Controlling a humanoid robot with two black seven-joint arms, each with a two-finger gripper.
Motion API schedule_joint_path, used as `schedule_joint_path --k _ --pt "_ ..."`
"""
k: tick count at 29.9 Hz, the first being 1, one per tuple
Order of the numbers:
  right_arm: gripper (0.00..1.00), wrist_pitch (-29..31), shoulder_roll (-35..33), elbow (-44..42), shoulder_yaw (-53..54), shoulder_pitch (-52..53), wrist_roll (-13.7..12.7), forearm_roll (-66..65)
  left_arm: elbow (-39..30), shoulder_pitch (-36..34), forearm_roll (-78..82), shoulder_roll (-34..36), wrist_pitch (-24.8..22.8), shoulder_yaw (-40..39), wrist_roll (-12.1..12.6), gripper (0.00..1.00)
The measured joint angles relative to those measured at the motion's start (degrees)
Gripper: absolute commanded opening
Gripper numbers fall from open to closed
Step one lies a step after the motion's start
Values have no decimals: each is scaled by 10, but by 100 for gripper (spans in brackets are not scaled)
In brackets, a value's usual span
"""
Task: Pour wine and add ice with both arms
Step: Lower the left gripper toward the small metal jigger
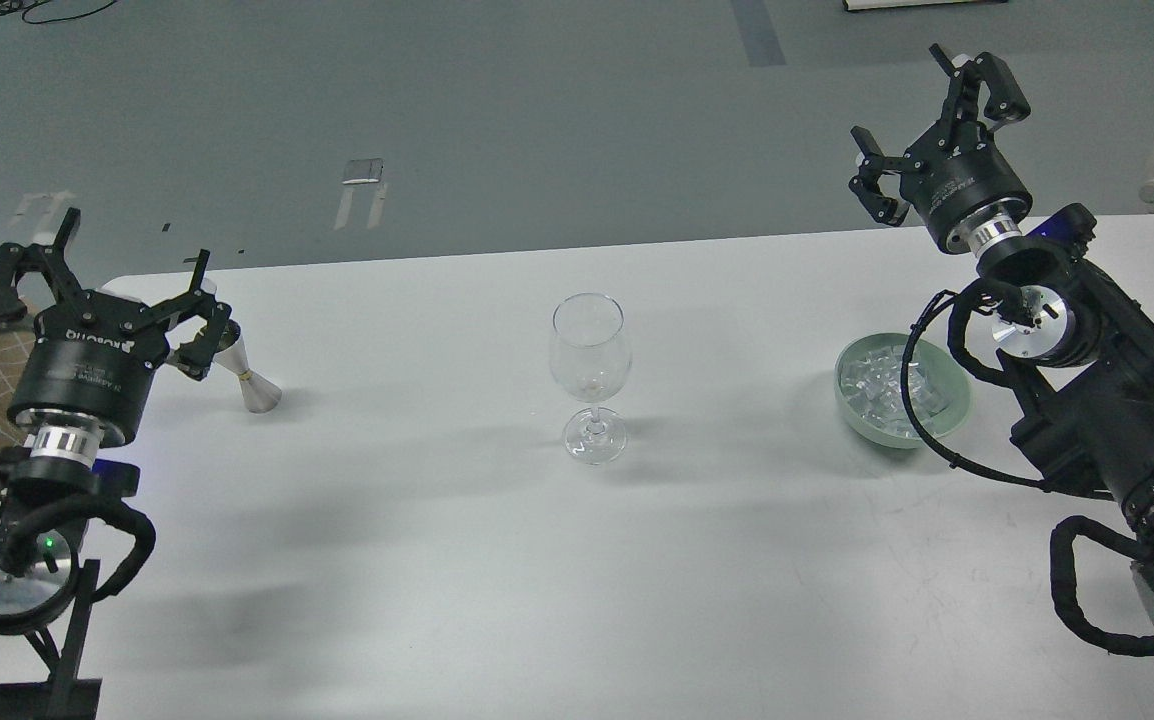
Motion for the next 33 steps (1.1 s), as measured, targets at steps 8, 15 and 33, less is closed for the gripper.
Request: schedule_joint_path --k 8,15,33 --pt "100 -2 -9 -2 0 -12 0 0 3 59 0 -105 -17 -17 -71 97" --pt "100 -2 -21 -4 -1 -12 -1 -1 28 60 -5 -121 -12 -14 -79 83" --pt "100 -3 -51 -4 -1 -21 -1 0 94 66 -9 -121 -72 11 -84 98"
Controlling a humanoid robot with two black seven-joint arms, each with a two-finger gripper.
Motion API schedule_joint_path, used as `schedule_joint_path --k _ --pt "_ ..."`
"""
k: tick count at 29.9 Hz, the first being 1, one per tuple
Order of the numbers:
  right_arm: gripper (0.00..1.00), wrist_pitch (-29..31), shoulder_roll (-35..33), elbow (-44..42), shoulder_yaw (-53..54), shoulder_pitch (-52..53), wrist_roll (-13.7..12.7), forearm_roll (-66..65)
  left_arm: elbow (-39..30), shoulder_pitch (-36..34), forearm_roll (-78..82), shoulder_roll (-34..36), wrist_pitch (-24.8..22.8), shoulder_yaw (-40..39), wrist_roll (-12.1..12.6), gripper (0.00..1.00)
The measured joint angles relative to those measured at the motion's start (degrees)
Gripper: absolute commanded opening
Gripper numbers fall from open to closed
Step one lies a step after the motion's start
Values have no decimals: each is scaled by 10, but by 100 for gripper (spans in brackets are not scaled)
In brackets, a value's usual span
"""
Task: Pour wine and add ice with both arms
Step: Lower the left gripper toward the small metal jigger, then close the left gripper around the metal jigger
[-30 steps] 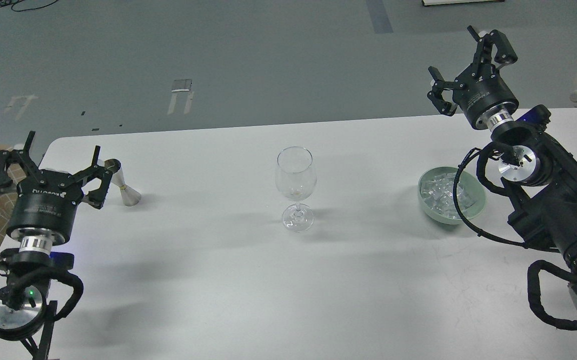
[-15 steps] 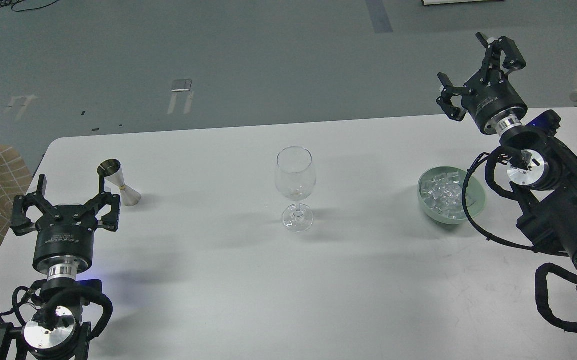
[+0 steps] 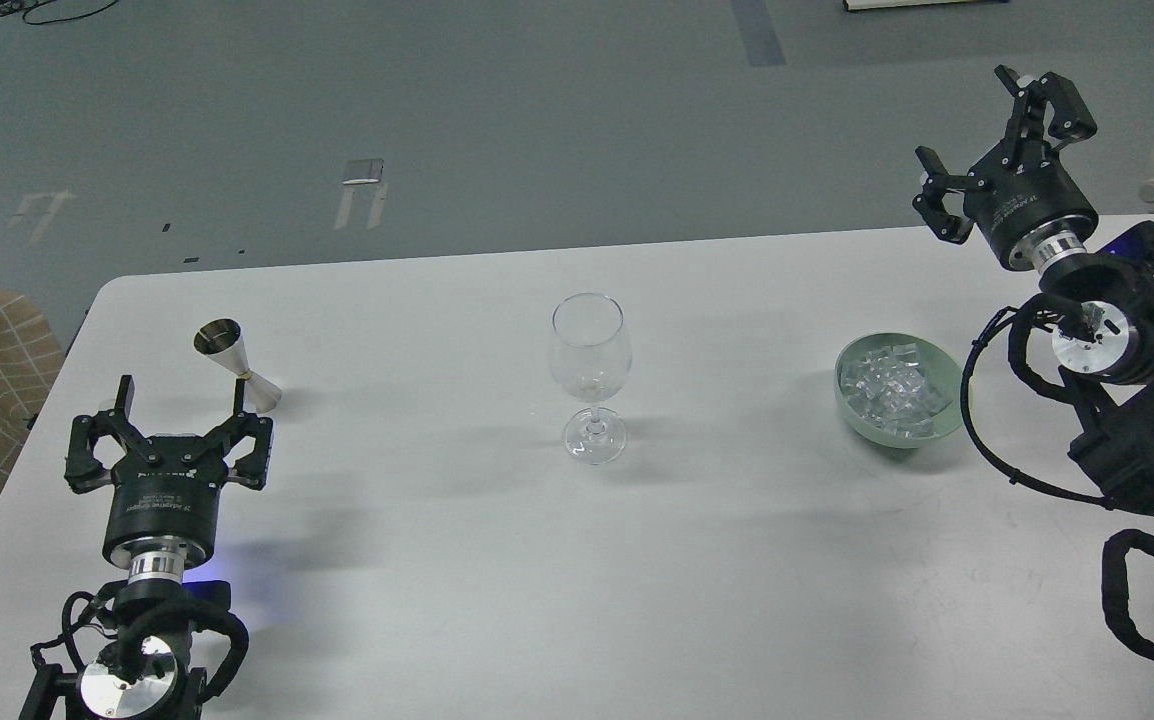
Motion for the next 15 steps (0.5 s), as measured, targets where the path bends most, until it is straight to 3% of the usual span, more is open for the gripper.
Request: schedule_joint_path --k 3,11,15 --pt "100 0 0 0 0 -1 0 0 4 0 0 0 20 2 -10 98" --pt "100 0 -2 0 1 -5 1 0 -1 -46 4 0 219 16 -13 98" --pt "100 0 -2 1 2 -10 1 0 1 -73 4 0 266 14 -10 98"
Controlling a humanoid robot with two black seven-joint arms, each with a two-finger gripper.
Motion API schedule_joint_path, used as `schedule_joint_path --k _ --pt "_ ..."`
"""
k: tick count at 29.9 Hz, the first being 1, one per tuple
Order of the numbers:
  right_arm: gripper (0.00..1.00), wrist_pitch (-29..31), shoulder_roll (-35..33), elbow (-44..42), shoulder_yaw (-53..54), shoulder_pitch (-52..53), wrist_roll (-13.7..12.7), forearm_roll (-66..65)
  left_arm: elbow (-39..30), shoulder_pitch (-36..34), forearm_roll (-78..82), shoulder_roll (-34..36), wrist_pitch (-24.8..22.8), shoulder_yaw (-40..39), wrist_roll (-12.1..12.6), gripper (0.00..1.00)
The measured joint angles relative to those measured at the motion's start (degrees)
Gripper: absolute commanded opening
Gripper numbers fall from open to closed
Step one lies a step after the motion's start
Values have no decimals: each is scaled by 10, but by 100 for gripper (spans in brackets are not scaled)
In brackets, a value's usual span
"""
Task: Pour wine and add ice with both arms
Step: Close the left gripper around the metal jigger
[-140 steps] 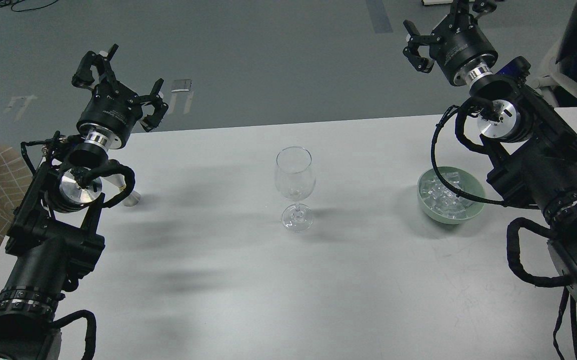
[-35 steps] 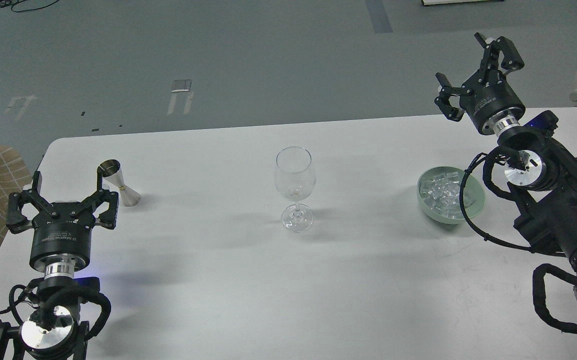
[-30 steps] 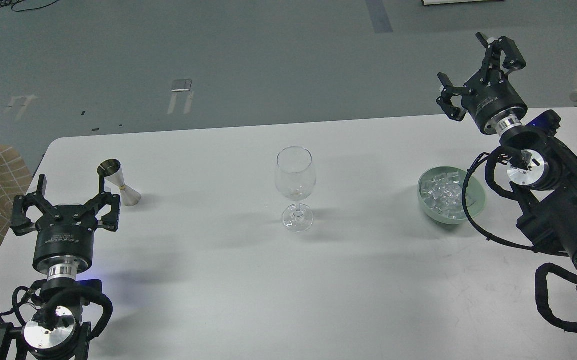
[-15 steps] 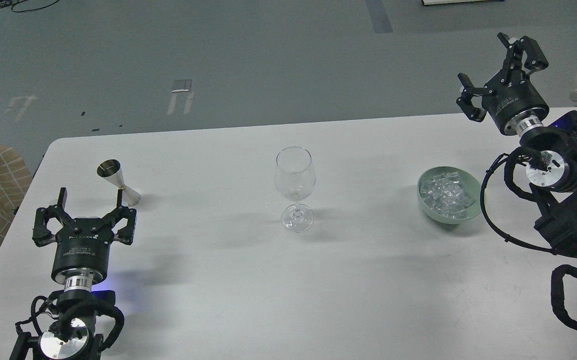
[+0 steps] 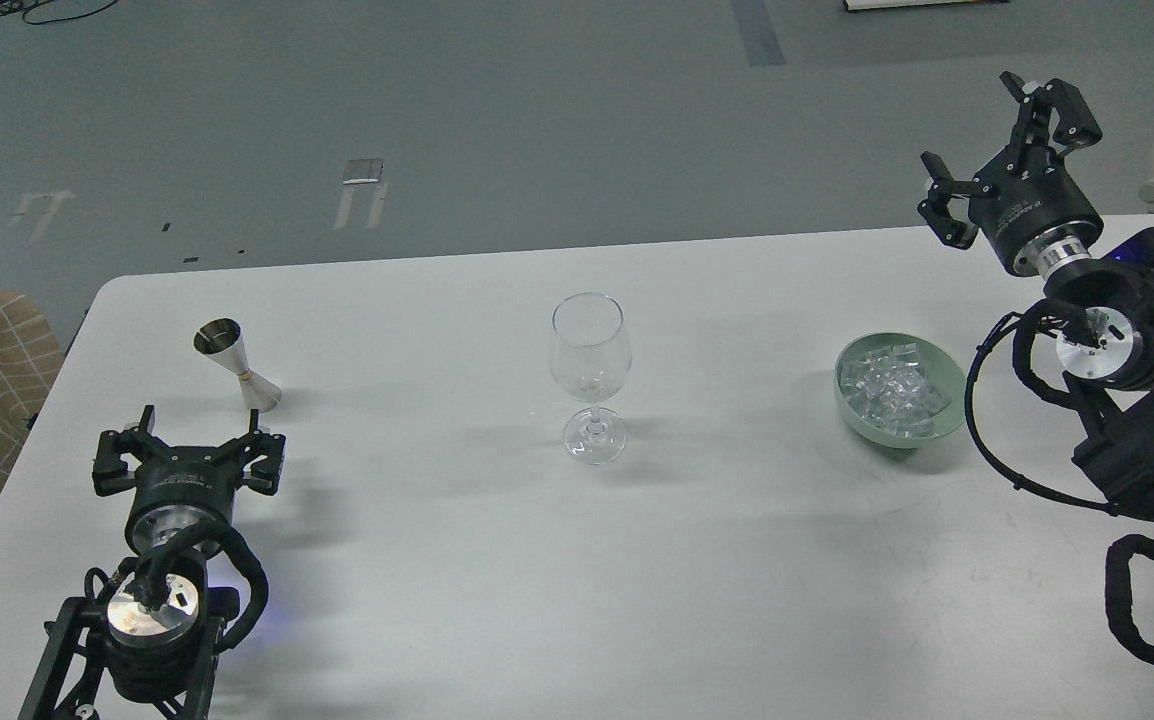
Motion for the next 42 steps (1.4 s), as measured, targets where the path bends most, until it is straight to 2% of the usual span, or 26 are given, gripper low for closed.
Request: schedule_joint_path --k 8,15,25,29,35,42 --pt "100 0 -7 0 0 -2 0 0 45 -45 -1 0 9 -1 8 98" --pt "100 0 -12 0 0 -2 0 0 85 -84 -4 0 9 -3 23 92" --pt "100 0 -19 0 0 -2 0 0 153 -125 -7 0 3 -2 24 93" --pt "100 0 -19 0 0 -2 0 0 181 -138 -10 0 -7 -5 23 98" --pt "100 0 -19 -1 0 -2 0 -1 213 -146 -36 0 -46 -6 20 98" --pt "100 -1 -19 -1 -1 2 0 -1 236 -156 -40 0 -53 -6 19 97"
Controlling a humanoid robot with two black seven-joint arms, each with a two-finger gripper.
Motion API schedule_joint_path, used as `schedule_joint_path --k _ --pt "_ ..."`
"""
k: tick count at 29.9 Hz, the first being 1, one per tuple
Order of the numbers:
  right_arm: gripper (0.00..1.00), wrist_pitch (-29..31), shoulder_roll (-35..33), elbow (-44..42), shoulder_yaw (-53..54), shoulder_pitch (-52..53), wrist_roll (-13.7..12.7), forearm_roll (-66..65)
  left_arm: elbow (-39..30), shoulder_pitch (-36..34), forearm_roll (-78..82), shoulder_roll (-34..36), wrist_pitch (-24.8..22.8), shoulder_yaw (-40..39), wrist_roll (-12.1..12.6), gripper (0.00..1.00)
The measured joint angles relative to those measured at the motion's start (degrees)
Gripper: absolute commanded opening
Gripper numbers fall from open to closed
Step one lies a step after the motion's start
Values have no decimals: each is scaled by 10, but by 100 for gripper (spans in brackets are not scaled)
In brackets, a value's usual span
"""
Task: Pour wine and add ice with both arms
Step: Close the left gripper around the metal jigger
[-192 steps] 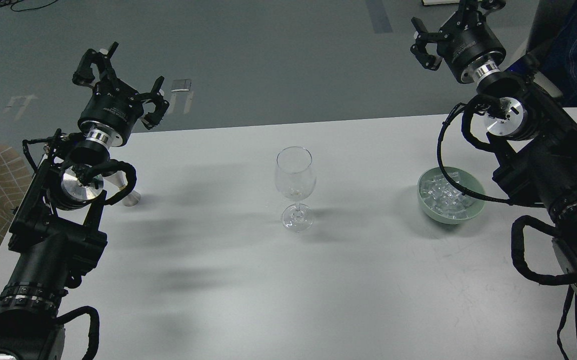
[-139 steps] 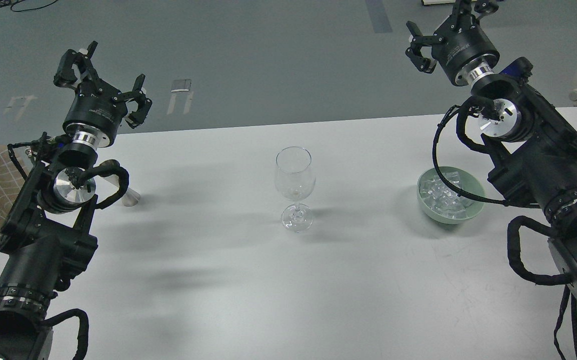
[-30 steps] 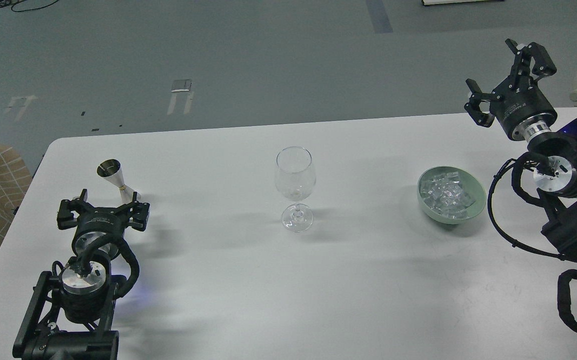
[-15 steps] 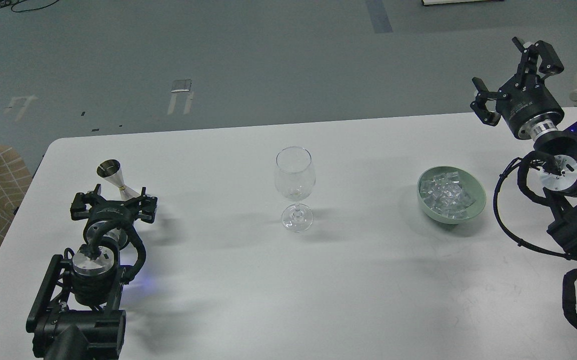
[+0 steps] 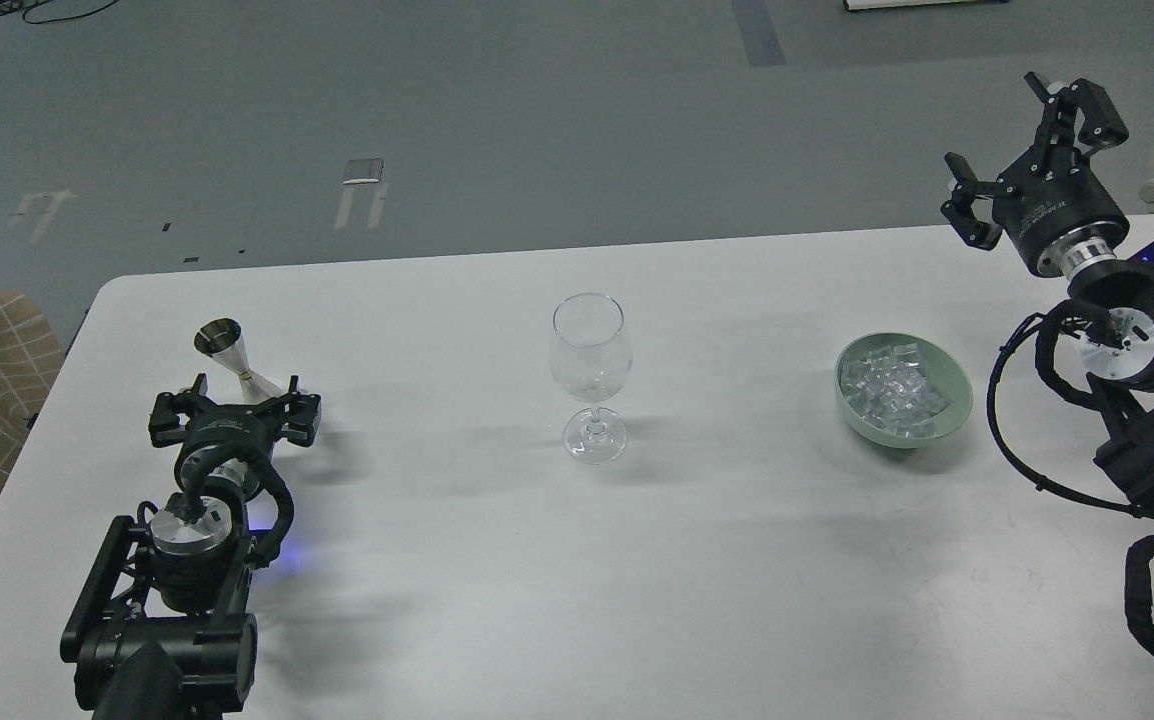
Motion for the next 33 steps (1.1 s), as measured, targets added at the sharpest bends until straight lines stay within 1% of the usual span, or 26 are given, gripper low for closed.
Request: schedule_joint_path --k 7,9,18,20,22,23,25,33 --pt "100 -1 2 0 0 0 0 0 59 -44 0 0 -1 0 1 96" --pt "100 -1 2 0 0 -2 0 0 68 -50 -1 0 -4 0 1 95" --pt "100 -3 0 0 0 -4 0 0 100 -67 -1 0 -31 0 0 84" --pt "100 -3 0 0 0 -4 0 0 104 -70 -1 0 -34 0 0 80" --pt "100 -3 0 0 0 -4 0 0 108 -73 -1 0 -35 0 0 75" --pt "100 -3 0 0 0 -4 0 0 111 -75 -1 0 -35 0 0 75" --pt "100 -3 0 0 0 -4 0 0 114 -81 -1 0 -38 0 0 71" --pt "100 -3 1 0 0 -4 0 0 137 -105 0 0 -39 2 3 70"
